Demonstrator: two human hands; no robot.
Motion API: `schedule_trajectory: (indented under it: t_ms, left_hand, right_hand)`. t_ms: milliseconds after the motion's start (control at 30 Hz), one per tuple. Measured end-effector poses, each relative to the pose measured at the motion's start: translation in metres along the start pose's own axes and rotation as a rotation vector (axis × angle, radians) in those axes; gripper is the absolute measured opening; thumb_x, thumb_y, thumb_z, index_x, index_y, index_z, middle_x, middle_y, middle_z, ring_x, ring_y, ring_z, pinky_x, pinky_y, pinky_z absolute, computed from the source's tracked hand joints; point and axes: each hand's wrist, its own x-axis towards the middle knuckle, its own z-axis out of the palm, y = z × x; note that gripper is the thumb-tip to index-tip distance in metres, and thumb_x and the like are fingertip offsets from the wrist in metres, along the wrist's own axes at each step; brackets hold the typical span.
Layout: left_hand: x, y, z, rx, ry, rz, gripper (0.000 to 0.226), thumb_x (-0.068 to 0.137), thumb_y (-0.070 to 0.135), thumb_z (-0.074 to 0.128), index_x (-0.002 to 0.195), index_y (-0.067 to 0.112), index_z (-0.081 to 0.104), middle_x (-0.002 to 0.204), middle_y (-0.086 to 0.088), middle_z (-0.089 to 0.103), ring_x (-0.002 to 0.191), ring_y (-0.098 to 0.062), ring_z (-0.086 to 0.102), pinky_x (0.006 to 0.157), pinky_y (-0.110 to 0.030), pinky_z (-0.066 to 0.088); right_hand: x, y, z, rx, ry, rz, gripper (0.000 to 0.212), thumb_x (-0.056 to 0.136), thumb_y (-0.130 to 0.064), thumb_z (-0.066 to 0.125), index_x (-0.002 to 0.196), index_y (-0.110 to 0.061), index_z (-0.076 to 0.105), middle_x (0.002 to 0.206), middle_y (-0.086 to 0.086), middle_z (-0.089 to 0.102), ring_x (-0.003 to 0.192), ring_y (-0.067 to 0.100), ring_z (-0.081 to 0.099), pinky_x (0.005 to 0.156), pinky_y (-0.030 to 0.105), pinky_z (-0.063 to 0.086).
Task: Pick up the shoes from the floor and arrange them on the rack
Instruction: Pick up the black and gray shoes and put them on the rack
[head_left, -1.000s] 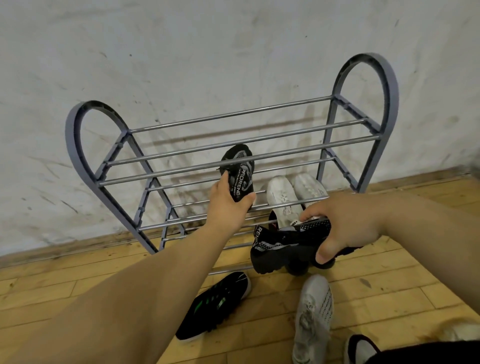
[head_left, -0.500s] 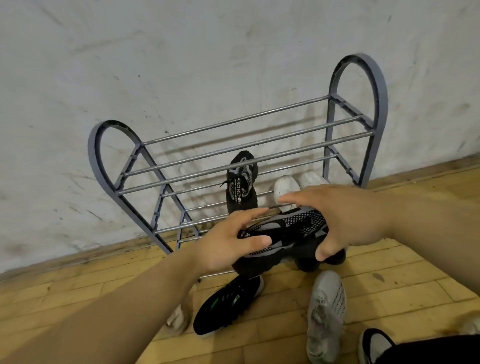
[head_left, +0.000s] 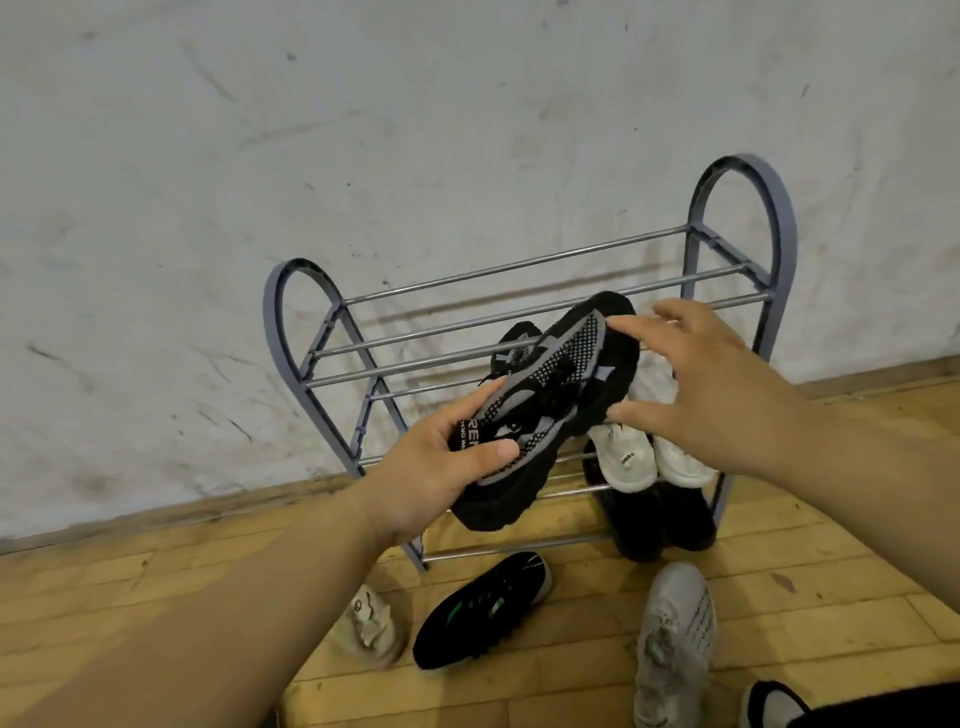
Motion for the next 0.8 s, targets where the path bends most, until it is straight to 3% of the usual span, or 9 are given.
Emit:
schedule_trajectory:
  t_ms: [67,133,200,367,467,600,700,800]
  left_hand:
    - [0.000,0.002,0.006,-0.088,0.031,-0.006,0.065,0.095,0.016,0.070,0.153,0.033,0.046,0.143,-0.005,0.065,0.132,-0.029,0.062,0.114,-0.049,0.045]
    - [0.001,0.000,0.008,-0.143,0.015,-0.039,0.067,0.094,0.017,0.073,0.154,0.033,0.046,0.144,-0.010,0.063,0.133,-0.033,0.060,0.116,-0.055,0.042]
    - [0.002,-0.005,0.009,-0.151,-0.026,-0.070,0.070,0.091,0.018,0.076,0.154,0.030,0.047,0.145,-0.014,0.062,0.134,-0.037,0.059,0.117,-0.061,0.039]
    - [0.000,-0.004,0.014,-0.176,0.001,-0.063,0.071,0.091,0.018,0.074,0.154,0.032,0.045,0.145,-0.006,0.063,0.135,-0.029,0.059,0.119,-0.057,0.038]
    - [-0.002,0.003,0.020,-0.109,-0.062,0.004,0.078,0.095,0.026,0.072,0.160,0.039,0.030,0.154,-0.001,0.054,0.143,-0.027,0.051,0.120,-0.058,0.034]
    - [-0.003,0.015,0.028,-0.122,-0.111,0.022,0.091,0.089,0.034,0.074,0.161,0.047,0.019,0.159,0.009,0.047,0.146,-0.019,0.046,0.120,-0.055,0.036]
    - [-0.003,0.020,0.026,-0.182,-0.113,0.009,0.089,0.084,0.034,0.076,0.159,0.046,0.028,0.153,0.001,0.055,0.137,-0.025,0.057,0.111,-0.055,0.048]
    - [-0.002,0.022,0.023,-0.246,-0.059,-0.005,0.079,0.086,0.022,0.076,0.154,0.045,0.042,0.138,-0.010,0.064,0.125,-0.033,0.065,0.098,-0.049,0.056]
  right_hand:
    - [-0.003,-0.011,0.001,0.192,-0.048,0.148,0.078,0.085,-0.056,0.073,0.152,-0.051,0.035,0.151,-0.003,0.043,0.135,0.020,0.048,0.102,0.033,0.040]
    - [-0.009,-0.022,0.004,0.399,-0.212,0.254,0.071,0.090,-0.054,0.069,0.151,-0.056,0.033,0.132,-0.004,0.063,0.113,0.016,0.068,0.087,0.032,0.052]
    - [-0.015,-0.028,0.011,0.510,-0.307,0.290,0.067,0.093,-0.050,0.068,0.149,-0.058,0.034,0.115,-0.004,0.069,0.091,0.009,0.076,0.084,0.031,0.058]
    - [-0.017,-0.027,0.020,0.574,-0.261,0.312,0.061,0.096,-0.042,0.068,0.150,-0.052,0.041,0.114,-0.004,0.070,0.092,0.009,0.076,0.098,0.039,0.057]
    - [-0.013,-0.030,0.022,0.800,-0.174,0.363,0.057,0.098,-0.029,0.067,0.149,-0.045,0.047,0.116,0.006,0.072,0.091,0.015,0.077,0.089,0.034,0.061]
    - [-0.005,-0.033,0.017,1.019,-0.089,0.413,0.052,0.098,-0.016,0.068,0.144,-0.034,0.055,0.118,0.019,0.071,0.073,0.019,0.071,0.076,0.035,0.062]
    - [0.000,-0.032,0.011,1.106,-0.081,0.428,0.049,0.097,-0.009,0.067,0.141,-0.029,0.059,0.101,0.008,0.075,0.063,0.014,0.068,0.068,0.032,0.059]
    - [0.004,-0.031,0.009,1.087,-0.071,0.412,0.050,0.097,-0.006,0.066,0.141,-0.029,0.060,0.094,0.001,0.077,0.062,0.012,0.065,0.070,0.032,0.059]
